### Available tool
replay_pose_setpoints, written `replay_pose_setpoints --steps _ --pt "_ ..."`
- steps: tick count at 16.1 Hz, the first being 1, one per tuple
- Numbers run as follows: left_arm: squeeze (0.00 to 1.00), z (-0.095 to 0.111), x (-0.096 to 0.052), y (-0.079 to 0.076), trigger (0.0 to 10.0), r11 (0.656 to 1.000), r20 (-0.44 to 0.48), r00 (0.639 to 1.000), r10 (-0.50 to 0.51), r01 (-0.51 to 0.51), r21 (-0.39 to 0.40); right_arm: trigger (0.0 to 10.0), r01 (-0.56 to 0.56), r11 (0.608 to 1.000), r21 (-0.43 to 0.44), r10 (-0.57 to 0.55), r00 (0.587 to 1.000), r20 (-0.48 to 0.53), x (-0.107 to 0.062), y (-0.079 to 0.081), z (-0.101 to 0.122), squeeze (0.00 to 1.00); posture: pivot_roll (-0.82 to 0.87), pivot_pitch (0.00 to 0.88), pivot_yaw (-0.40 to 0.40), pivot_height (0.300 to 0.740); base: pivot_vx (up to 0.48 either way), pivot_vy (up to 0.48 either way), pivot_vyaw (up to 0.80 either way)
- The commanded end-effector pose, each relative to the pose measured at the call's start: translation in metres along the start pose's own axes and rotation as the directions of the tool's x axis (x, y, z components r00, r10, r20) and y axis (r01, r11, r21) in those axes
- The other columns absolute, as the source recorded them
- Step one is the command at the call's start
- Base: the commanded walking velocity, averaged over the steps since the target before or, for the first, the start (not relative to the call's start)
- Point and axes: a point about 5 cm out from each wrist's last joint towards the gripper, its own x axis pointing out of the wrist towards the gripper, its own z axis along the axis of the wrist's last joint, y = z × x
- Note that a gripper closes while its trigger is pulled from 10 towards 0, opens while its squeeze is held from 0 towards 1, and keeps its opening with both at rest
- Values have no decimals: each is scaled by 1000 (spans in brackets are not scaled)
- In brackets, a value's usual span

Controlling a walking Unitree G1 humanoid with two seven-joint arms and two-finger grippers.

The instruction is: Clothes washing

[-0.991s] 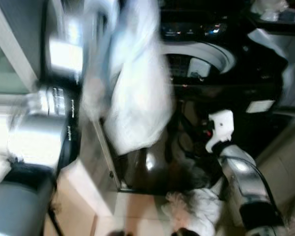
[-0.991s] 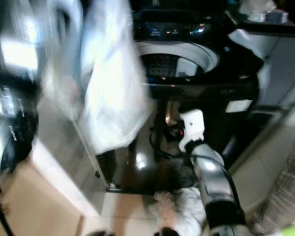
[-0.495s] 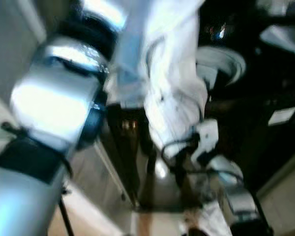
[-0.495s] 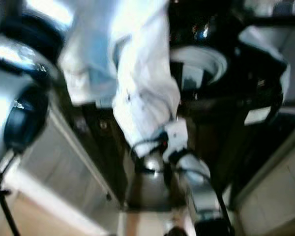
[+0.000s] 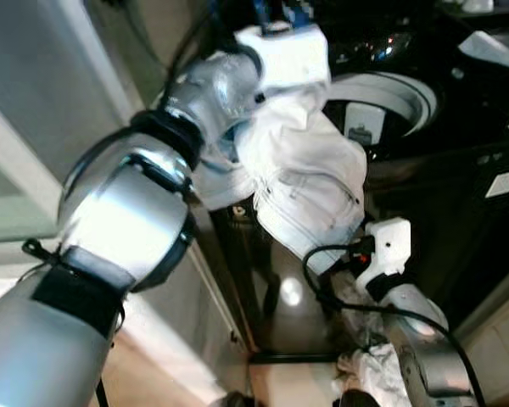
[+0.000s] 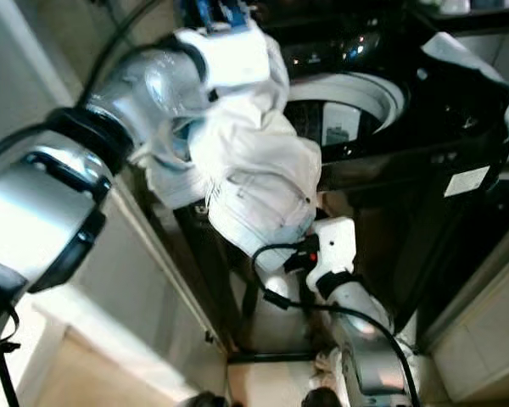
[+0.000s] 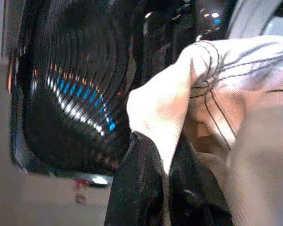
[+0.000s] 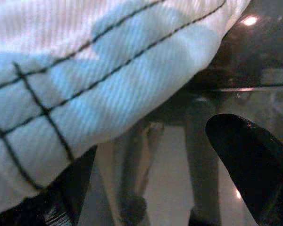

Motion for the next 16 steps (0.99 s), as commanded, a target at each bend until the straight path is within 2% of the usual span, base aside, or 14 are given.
replay_pose_setpoints --steps 1,2,5,6,7,8,9,10,11,12,13,14,15,16 --pt "0 -5 -1 -6 10000 1000 -10 1000 -18 18 20 10000 -11 1000 -4 11 1000 16 1 5 5 0 -343 0 192 719 0 0 0" --pt "0 0 0 -15 10000 998 8 999 -52 51 46 10000 -9 1000 -2 9 1000 5 1 7 4 0 -343 0 195 719 0 0 0" --pt "0 -2 1 -21 10000 983 -26 997 -75 69 -168 10000 6 1000 -1 -6 1000 -5 2 7 4 0 -349 0 198 719 0 0 0" --pt "0 -3 1 -23 10000 978 -33 996 -86 78 -192 10000 8 1000 0 -8 1000 -7 2 7 4 0 -349 0 198 719 0 0 0" --pt "0 -6 0 -30 10000 983 -46 993 -109 101 -156 10000 9 1000 0 -9 1000 -8 2 7 4 0 -358 0 203 719 0 0 0" --pt "0 -7 -2 -48 10000 984 -54 983 -177 177 7 10000 11 1000 2 -11 1000 -11 0 10 4 0 -371 0 207 719 0 0 0" --pt "0 -7 -3 -54 10000 976 -54 980 -190 195 97 10000 14 1000 3 -13 1000 -14 -1 11 3 0 -375 0 210 719 0 0 0" --pt "1000 -2 -2 -58 10000 964 -32 979 -200 202 171 10000 18 1000 6 -18 1000 -19 -4 12 2 0 -382 0 215 719 0 0 0" --pt "1000 1 -1 -59 10000 957 -16 981 -196 194 214 10000 22 1000 7 -22 1000 -22 -5 13 2 0 -386 0 218 719 0 0 0" --pt "1000 8 0 -60 10000 916 23 984 -179 158 370 10000 27 1000 9 -27 999 -25 -6 13 1 0 -389 0 220 719 0 0 0" --pt "1000 18 1 -59 10000 828 109 982 -154 68 556 10000 32 999 9 -32 999 -27 -7 13 1 0 -393 0 223 719 0 0 0" --pt "1000 26 2 -57 10000 779 171 976 -138 1 627 10000 36 999 8 -36 999 -28 -7 12 1 0 -394 0 223 719 0 0 0" --pt "1000 29 3 -54 10000 760 199 972 -122 -38 649 10000 40 999 7 -39 999 -29 -7 11 1 0 -394 0 223 719 0 0 0" --pt "1000 37 4 -45 10000 734 255 964 -78 -117 668 10000 44 999 6 -44 999 -30 -7 11 2 0 -392 0 223 719 0 0 0"
